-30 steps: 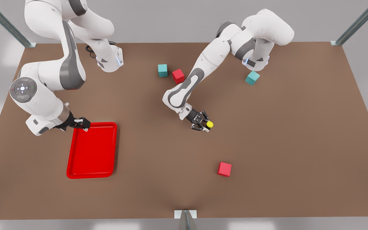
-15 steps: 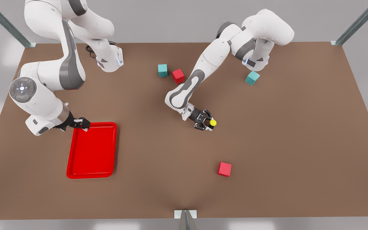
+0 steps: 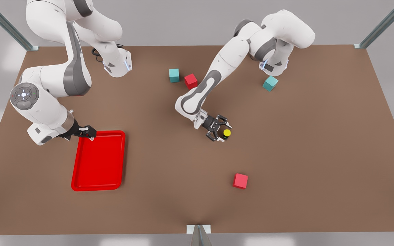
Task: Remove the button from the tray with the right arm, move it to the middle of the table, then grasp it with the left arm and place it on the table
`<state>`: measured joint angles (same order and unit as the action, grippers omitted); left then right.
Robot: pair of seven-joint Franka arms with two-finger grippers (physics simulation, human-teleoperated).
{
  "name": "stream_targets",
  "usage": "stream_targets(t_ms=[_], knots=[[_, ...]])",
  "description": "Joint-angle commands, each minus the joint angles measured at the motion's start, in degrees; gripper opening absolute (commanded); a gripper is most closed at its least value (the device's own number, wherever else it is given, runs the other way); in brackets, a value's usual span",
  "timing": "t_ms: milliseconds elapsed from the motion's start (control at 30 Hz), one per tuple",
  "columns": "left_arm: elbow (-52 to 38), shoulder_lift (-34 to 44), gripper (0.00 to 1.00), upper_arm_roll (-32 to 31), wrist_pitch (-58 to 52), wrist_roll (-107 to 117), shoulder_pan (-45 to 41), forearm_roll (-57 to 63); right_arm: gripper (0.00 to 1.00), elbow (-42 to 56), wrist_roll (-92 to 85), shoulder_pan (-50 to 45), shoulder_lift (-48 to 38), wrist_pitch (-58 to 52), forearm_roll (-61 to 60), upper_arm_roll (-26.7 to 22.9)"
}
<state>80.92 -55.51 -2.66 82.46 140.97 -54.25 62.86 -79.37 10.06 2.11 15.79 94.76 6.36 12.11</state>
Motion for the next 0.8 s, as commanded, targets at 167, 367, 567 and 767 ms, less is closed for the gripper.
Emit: stream_targets(t_ms=[167,367,567,767], knots=[[-3.75,14.63,1.0,-0.15,-10.04,-68.35,3.88,-13.45,1.0,0.0,-0.04,0.0,-0.06,-0.02,-0.03,0.02],[-24.32,24.48,1.0,-0.15,-13.11,-133.76,32.98,-56.62,1.0,0.09,-0.13,0.09,-0.06,-0.02,0.06,0.02],[5.04,53.57,1.0,-0.07,3.23,-145.36,40.18,-58.56,1.0,0.0,-0.13,0.09,-0.14,-0.02,0.06,0.02],[5.04,53.49,1.0,-0.07,2.71,-146.68,40.18,-58.82,1.0,0.0,-0.13,0.09,-0.06,-0.02,-0.03,0.02]])
